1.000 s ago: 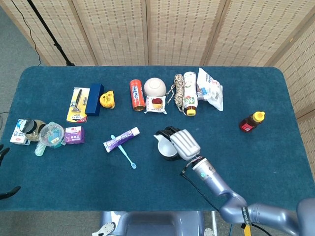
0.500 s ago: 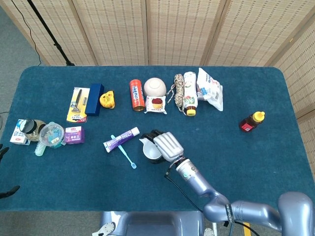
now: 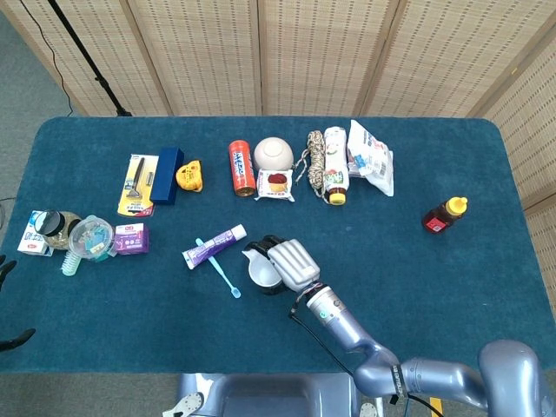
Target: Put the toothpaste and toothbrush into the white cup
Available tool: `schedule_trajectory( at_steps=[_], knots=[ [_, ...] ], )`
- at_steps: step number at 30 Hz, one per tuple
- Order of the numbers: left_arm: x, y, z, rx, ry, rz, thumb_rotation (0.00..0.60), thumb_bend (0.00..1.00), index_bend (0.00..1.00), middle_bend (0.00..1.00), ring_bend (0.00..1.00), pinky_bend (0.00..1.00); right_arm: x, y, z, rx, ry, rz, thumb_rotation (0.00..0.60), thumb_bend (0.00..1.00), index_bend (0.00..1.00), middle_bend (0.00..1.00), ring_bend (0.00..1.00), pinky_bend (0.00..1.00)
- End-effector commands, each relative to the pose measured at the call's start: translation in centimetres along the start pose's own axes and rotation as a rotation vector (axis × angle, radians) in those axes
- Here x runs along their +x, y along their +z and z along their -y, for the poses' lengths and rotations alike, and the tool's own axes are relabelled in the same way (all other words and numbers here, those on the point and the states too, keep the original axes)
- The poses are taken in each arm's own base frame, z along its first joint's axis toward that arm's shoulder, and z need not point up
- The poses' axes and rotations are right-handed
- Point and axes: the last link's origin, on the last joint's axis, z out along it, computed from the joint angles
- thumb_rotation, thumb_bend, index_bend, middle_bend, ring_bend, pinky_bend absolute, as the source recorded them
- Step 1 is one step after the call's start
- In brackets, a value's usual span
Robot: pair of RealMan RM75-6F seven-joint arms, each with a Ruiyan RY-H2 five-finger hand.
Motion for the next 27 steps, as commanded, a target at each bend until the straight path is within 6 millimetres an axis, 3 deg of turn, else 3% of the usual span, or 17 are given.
schedule_trajectory(
  at_steps=[1, 14, 21, 27],
  knots=[
    [0.0, 0.0, 0.0, 0.001, -0.001, 0.001, 0.6, 0.0, 0.0, 0.0, 0.0, 0.0, 0.2, -0.1, -0.3, 0.005, 0.01, -0.004, 0.6, 0.4, 0.4, 0.35, 0.26, 0.57],
    [-0.2, 0.0, -0.1, 0.0, 0.008, 0.007, 0.6, 0.0, 0.0, 0.0, 0.0, 0.0, 0.1, -0.5, -1.0, 0.009, -0.006, -0.015, 0.6, 0.4, 0.34, 0.28, 0.2, 0.54],
    [-0.1, 0.0, -0.1, -0.002, 0.006, 0.008, 0.6, 0.0, 0.0, 0.0, 0.0, 0.0, -0.1, -0.7, -1.3, 0.009, -0.004, 0.016, 0.6, 0.4, 0.26, 0.15, 0.04, 0.35],
    [-0.1, -0.1, 0.0, -0.003, 0.004, 0.007, 0.6, 0.0, 0.0, 0.0, 0.0, 0.0, -0.1, -0.8, -1.4, 0.007, -0.022, 0.018, 0.6, 0.4, 0.24, 0.09, 0.0, 0.12]
  ],
)
